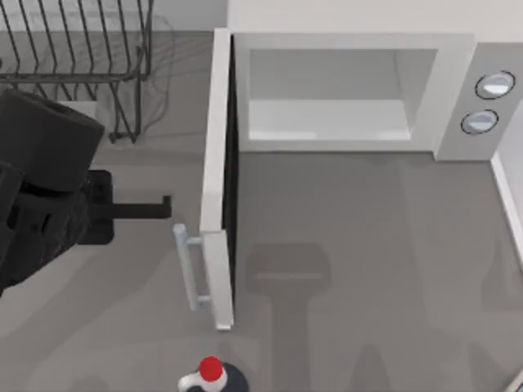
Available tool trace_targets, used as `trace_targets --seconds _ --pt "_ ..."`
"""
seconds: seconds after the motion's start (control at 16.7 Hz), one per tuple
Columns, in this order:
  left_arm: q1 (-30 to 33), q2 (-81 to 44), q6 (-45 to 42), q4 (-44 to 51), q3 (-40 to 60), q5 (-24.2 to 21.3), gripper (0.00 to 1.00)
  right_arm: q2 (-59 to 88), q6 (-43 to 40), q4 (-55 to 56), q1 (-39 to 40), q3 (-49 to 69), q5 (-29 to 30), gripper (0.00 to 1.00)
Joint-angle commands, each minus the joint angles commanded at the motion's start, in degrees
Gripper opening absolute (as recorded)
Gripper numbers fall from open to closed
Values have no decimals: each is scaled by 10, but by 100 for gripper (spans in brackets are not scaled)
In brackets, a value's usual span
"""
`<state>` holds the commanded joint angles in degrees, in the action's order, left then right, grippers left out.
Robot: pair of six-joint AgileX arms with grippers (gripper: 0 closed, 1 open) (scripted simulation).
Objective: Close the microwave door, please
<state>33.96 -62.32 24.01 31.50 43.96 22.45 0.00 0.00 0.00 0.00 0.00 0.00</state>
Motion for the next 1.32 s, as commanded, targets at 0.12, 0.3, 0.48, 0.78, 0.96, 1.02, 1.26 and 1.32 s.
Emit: trace_targets --seconds 0.12,0.3,0.48,0.78,0.96,1.02,1.26,1.32 --pt "0 -12 0 -32 -24 0 0 0 0 0 0 0 0 100" --pt "-1 -40 0 -122 -79 0 0 0 0 0 0 0 0 100" --pt "-3 -67 -2 -219 -140 -2 0 0 0 0 0 0 0 100" --pt "-5 -84 -3 -269 -183 -3 0 0 0 0 0 0 0 100" --pt "7 -77 -1 -265 -171 -4 0 0 0 0 0 0 0 100" --pt "14 -85 5 -263 -165 1 0 0 0 0 0 0 0 100" --pt "87 -162 69 -245 -104 45 0 0 0 0 0 0 0 100" --pt "109 -183 88 -239 -86 59 0 0 0 0 0 0 0 100"
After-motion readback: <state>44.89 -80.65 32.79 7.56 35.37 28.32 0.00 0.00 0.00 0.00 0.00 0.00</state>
